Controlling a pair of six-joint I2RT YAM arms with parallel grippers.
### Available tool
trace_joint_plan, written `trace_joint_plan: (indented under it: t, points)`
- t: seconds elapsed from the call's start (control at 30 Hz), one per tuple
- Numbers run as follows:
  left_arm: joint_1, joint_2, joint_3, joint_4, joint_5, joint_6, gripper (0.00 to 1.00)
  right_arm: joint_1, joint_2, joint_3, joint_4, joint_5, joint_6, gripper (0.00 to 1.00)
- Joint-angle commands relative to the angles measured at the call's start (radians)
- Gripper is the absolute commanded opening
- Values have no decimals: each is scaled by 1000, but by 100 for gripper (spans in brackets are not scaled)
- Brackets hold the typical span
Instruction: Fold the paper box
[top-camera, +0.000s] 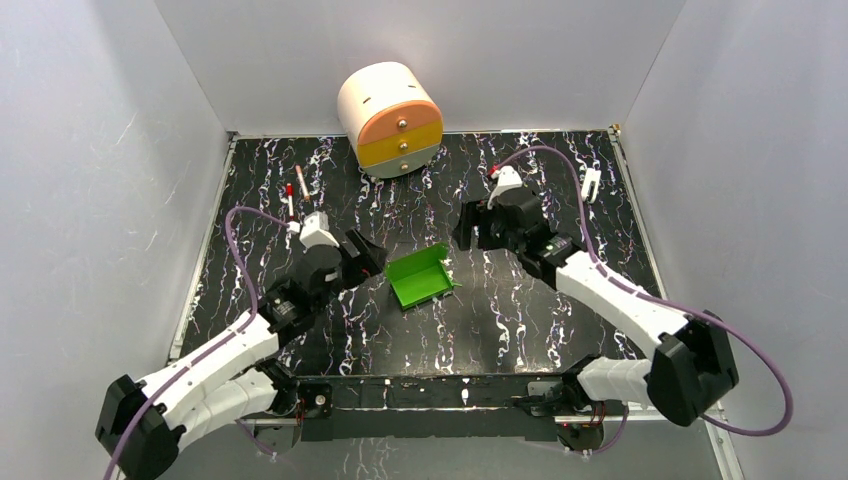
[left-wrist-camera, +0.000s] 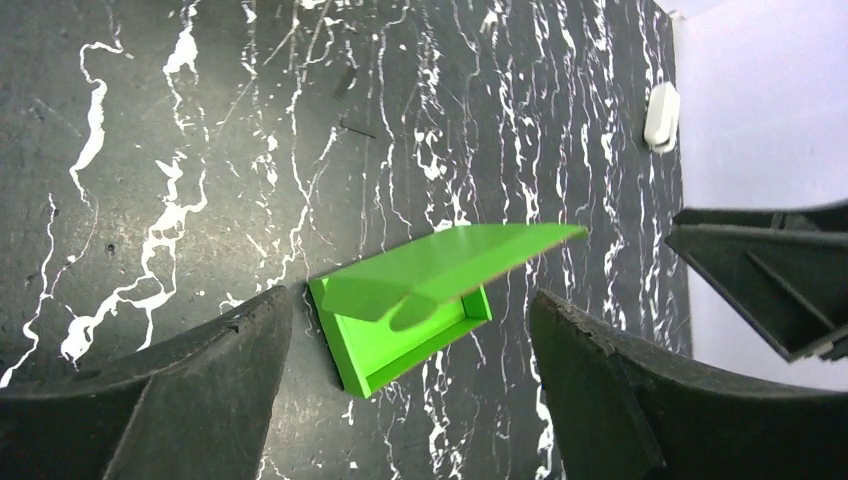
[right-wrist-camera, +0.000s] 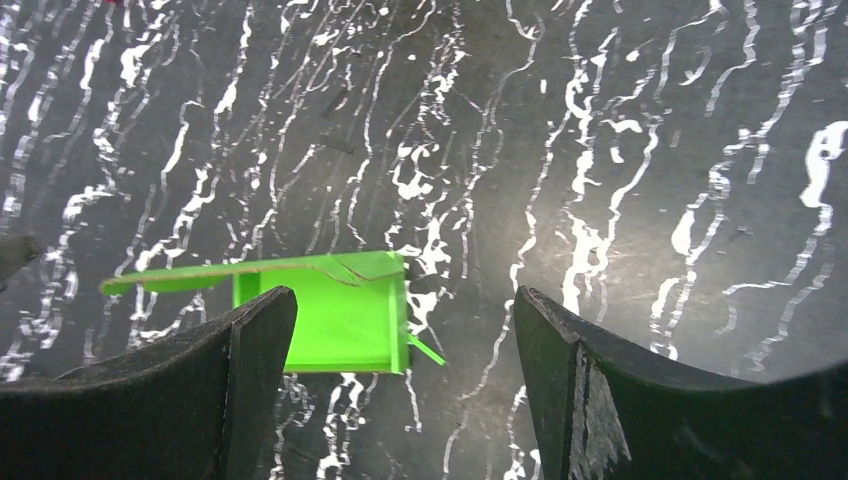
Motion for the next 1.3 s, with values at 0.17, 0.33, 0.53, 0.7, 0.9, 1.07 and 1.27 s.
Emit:
trace_joint_plan:
  t: [0.17, 0.33, 0.53, 0.7, 0.9, 1.07, 1.27]
  points:
    - [152, 93, 28, 29, 255, -198, 85, -61, 185, 145, 109, -263, 136, 81]
    - [154, 160, 20, 87, 299, -241, 80, -60, 259, 131, 160, -348, 190, 76]
    - [155, 204, 1, 145, 329, -283, 75, -61, 275, 65, 217, -393, 243, 72]
    - [154, 243, -6, 184, 367, -305, 71, -60, 278, 40, 231, -409, 265, 69]
    - [155, 264, -16, 215, 400, -331, 67, -60, 281, 14, 251, -428, 283, 65]
    - [155, 275, -23, 228, 407, -335, 65, -56, 277, -8, 275, -434, 292, 63]
    - [154, 308, -27, 264, 439, -364, 64, -49, 286, -14, 285, -446, 304, 59]
